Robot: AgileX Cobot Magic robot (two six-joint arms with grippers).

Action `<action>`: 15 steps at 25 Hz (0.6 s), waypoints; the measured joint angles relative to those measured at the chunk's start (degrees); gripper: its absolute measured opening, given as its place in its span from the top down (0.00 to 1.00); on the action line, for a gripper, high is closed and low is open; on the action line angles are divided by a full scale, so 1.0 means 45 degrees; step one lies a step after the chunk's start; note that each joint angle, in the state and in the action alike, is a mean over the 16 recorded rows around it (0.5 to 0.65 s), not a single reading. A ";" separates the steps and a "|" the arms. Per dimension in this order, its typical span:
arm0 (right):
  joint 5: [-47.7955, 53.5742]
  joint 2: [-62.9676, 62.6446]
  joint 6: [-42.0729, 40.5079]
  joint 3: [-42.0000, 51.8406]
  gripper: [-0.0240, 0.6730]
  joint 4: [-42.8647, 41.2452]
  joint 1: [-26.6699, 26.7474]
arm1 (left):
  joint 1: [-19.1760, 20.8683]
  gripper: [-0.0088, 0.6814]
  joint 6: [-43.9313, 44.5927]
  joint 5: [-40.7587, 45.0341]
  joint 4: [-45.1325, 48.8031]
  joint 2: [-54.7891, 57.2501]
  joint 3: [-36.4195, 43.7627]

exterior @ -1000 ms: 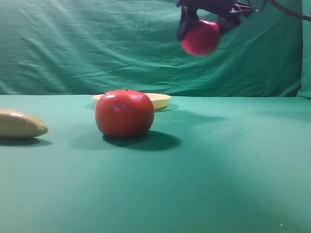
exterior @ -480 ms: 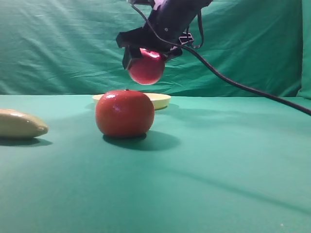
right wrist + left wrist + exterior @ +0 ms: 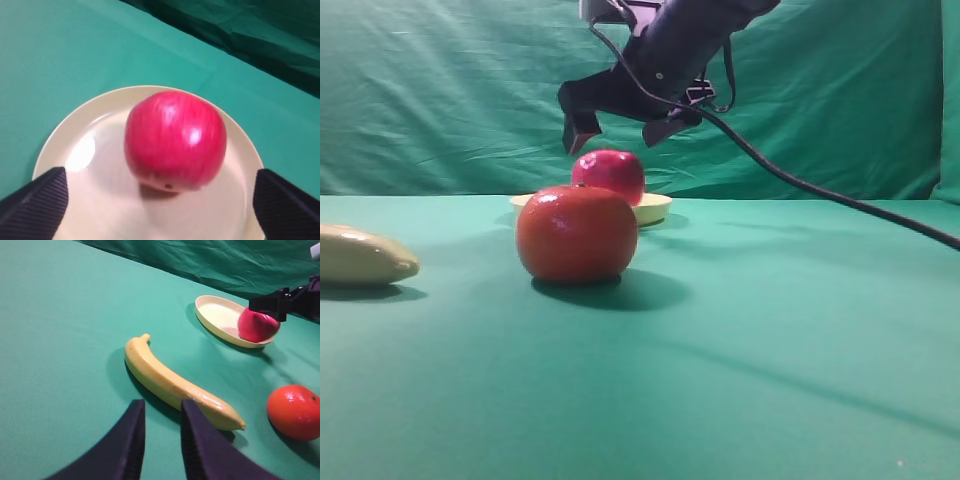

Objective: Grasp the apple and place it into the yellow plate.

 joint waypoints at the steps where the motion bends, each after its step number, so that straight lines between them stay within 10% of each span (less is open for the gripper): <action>1: 0.0345 -0.0302 -0.0032 0.0000 0.18 -0.0005 -0.0021 | 0.0000 0.76 0.0000 0.0000 0.0000 0.0000 0.0000; 15: 0.5913 -0.5716 0.0777 0.0023 0.88 -0.0290 -0.0225 | 0.0000 0.76 0.0000 0.0000 0.0000 0.0000 0.0000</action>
